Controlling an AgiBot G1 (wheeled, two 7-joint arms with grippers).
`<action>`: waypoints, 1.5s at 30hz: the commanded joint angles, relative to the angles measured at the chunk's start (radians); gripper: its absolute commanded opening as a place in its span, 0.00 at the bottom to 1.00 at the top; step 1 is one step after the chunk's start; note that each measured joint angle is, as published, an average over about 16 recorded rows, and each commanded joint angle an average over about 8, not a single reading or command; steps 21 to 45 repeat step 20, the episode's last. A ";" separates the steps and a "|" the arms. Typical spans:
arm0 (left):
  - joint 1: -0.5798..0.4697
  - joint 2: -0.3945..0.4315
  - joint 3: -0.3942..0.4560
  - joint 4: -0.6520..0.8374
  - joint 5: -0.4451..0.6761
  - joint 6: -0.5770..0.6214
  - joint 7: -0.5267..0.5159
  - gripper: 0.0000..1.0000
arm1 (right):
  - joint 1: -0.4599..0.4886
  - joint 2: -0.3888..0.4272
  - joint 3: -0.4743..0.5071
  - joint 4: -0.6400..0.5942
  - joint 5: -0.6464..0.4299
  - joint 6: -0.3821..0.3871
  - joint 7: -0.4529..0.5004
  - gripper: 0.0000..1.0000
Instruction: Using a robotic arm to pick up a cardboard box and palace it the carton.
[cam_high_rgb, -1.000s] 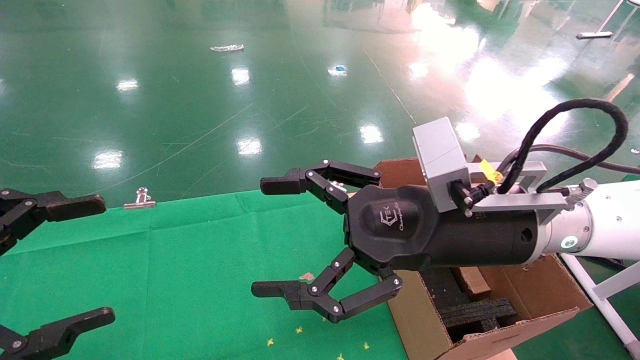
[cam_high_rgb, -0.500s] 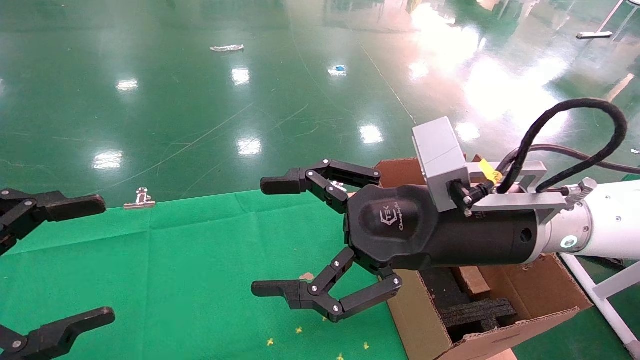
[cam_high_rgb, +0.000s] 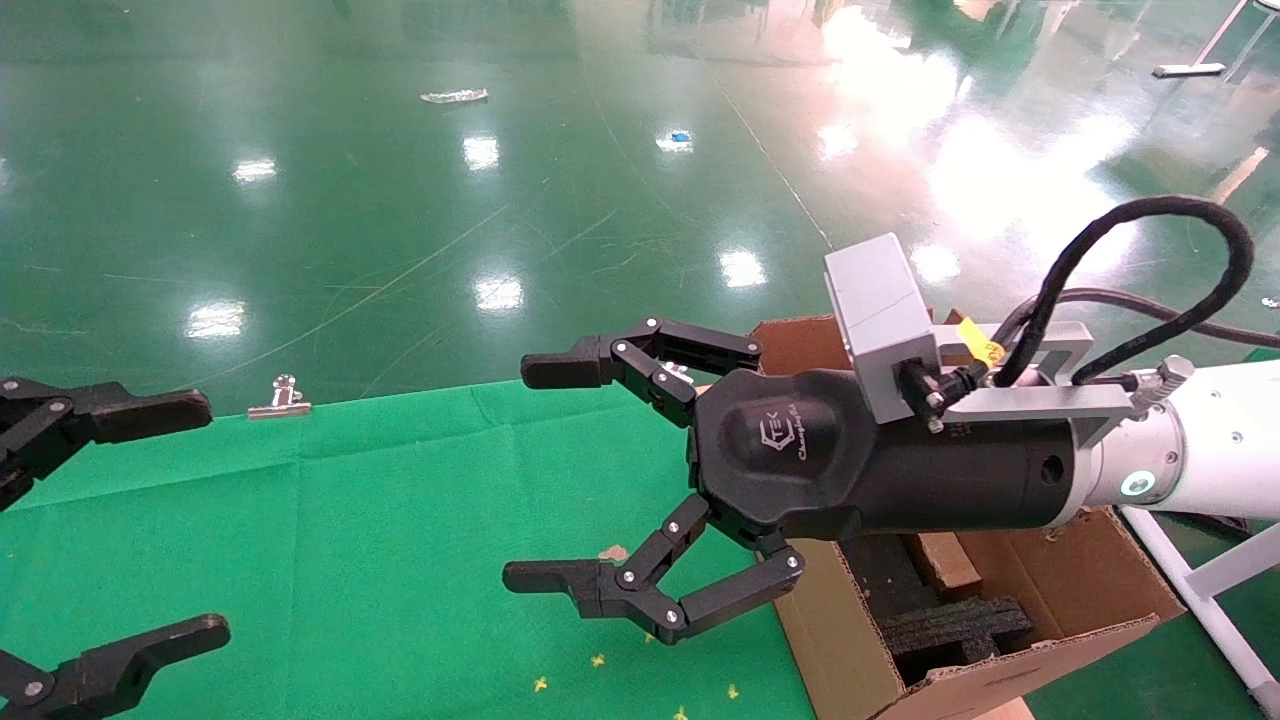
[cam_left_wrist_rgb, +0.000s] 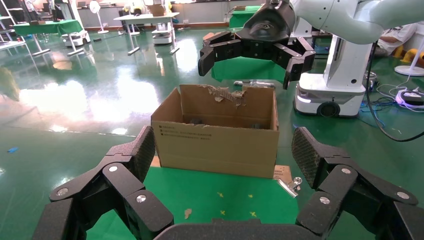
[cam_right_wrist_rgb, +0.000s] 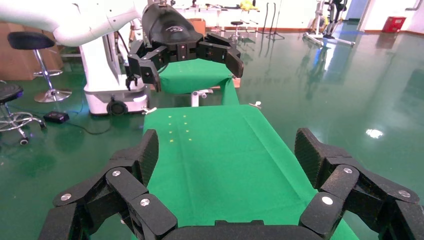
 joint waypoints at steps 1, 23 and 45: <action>0.000 0.000 0.000 0.000 0.000 0.000 0.000 1.00 | 0.000 0.000 0.000 0.000 0.000 0.000 0.000 1.00; 0.000 0.000 0.000 0.000 0.000 0.000 0.000 1.00 | 0.000 0.000 0.000 0.000 0.000 0.000 0.000 1.00; 0.000 0.000 0.000 0.000 0.000 0.000 0.000 1.00 | 0.000 0.000 0.000 0.000 0.000 0.000 0.000 1.00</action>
